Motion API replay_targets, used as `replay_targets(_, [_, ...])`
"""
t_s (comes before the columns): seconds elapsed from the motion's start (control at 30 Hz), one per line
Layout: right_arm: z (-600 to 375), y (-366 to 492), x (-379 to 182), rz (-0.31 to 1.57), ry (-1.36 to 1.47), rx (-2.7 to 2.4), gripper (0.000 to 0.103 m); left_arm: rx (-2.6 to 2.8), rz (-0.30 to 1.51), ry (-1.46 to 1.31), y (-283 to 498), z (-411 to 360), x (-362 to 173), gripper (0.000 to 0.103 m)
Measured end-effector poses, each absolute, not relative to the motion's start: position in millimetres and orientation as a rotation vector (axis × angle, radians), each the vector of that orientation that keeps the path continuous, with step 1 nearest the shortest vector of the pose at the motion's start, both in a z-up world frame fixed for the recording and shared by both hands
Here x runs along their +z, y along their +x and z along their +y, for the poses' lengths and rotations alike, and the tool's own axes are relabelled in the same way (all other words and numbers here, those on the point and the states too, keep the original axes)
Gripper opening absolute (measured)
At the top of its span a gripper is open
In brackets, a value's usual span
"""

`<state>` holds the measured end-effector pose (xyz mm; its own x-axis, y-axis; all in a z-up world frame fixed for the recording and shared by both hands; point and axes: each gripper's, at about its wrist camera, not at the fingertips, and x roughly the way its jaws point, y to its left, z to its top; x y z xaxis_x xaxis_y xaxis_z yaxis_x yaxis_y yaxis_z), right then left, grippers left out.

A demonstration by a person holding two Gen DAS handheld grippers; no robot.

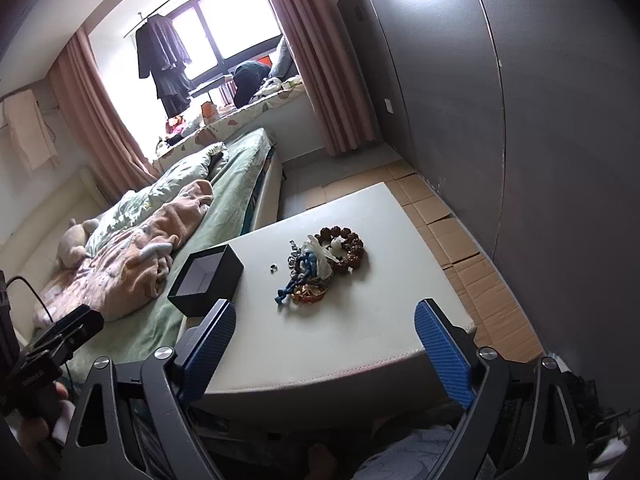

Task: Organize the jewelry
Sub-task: 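Grasp the blue beaded strand with the left tool while the right tool grasps the white organza pouch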

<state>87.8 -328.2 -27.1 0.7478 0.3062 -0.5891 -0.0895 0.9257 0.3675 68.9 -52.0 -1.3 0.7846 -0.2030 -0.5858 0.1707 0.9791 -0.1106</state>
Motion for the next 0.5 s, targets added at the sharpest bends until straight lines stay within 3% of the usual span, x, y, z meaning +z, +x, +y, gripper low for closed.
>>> replay_targets(0.33, [-323.2,149.8,-43.8,0.765,0.355,0.212,0.084,-0.236,0.732,0.004,129.5,-76.8,-4.5,0.085])
replay_targets(0.5, [-329.5,184.9,-55.0,0.798,0.376,0.227,0.084,-0.245,0.805,-0.005,167.5,-86.2,-24.3,0.073])
